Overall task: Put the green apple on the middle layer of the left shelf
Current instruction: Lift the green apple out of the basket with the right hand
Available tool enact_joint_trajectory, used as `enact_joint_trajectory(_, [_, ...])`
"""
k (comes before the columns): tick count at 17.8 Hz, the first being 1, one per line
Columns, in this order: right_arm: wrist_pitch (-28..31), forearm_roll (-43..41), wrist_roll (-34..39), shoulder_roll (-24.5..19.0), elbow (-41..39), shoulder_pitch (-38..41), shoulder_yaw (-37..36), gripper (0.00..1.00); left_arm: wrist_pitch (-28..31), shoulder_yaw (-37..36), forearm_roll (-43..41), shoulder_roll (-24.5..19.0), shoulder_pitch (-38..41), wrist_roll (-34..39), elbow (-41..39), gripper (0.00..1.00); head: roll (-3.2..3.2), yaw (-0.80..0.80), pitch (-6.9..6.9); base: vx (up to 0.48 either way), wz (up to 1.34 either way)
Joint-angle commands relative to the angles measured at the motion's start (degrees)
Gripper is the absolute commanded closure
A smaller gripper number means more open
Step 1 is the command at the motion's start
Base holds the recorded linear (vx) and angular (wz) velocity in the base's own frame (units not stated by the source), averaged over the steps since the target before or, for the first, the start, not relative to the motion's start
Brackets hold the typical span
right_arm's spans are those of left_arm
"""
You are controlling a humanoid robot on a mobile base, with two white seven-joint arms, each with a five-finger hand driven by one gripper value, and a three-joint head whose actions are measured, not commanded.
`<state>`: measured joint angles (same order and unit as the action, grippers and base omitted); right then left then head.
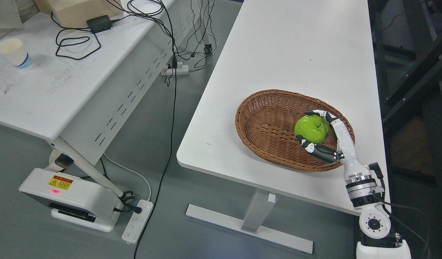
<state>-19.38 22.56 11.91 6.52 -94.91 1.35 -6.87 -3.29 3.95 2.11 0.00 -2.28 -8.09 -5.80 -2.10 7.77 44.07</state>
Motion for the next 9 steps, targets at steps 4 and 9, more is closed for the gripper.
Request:
enact_joint_trajectory(4, [-6.19, -5.42, -2.68, -5.52, -3.79, 9.8, -10.18, 1.0, 0.04, 0.0, 0.0, -1.0, 0.0, 0.0, 0.0, 0.0, 0.0, 0.0, 0.0, 0.0, 0.0])
enact_joint_trajectory(9, [-6.11, -5.78, -2.24, -5.52, -3.53, 12.71, -9.65, 1.0, -0.05, 0.0, 0.0, -1.0, 0.0, 0.0, 0.0, 0.0, 0.0, 0.0, 0.0, 0.0, 0.0])
